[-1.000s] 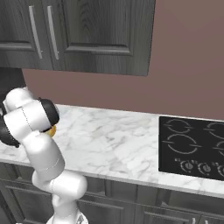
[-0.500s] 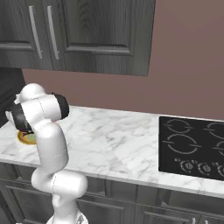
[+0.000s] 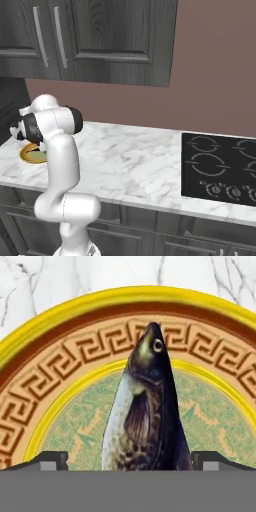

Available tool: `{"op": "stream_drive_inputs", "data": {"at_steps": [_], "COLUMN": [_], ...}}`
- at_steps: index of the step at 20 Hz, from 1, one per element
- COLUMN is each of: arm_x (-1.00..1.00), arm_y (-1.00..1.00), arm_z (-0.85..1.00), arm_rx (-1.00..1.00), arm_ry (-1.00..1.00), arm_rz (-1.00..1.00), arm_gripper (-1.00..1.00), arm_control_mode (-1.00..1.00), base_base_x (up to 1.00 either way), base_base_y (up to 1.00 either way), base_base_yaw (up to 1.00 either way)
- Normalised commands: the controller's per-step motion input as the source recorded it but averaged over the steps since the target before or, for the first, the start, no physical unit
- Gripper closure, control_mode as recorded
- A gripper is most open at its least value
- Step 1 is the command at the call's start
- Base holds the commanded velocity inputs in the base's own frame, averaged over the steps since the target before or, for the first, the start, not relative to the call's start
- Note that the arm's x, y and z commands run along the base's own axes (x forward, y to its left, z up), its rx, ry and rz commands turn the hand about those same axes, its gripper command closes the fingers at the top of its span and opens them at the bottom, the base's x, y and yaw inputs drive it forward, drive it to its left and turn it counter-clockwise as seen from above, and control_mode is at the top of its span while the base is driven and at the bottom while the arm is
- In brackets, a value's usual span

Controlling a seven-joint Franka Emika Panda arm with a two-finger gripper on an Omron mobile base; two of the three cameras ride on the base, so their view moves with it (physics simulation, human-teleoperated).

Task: Place the fish on the rack of the oven, and slide the rack back inside. Close the oven door.

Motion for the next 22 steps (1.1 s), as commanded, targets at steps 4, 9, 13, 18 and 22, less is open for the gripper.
{"op": "stream_drive_inputs", "data": {"at_steps": [4,9,13,18,22], "arm_x": [0.0,0.0,0.05,-0.26,-0.38], "arm_y": [0.0,0.0,0.02,-0.08,-0.23], "arm_z": [-0.49,-0.41,-0.2,-0.07,0.41], "arm_rx": [-0.03,-0.01,0.0,0.0,0.0], "arm_ry": [0.0,-0.08,-0.15,-0.33,-0.09], "arm_rz": [0.0,0.0,0.0,-0.01,0.0], "arm_gripper": [-1.0,1.0,1.0,1.0,1.0], "arm_control_mode": [-1.0,-1.0,-1.0,-1.0,-1.0], "base_base_x": [0.0,0.0,0.0,0.0,0.0], "base_base_y": [0.0,0.0,0.0,0.0,0.0], "base_base_yaw": [0.0,0.0,0.0,0.0,0.0]}}
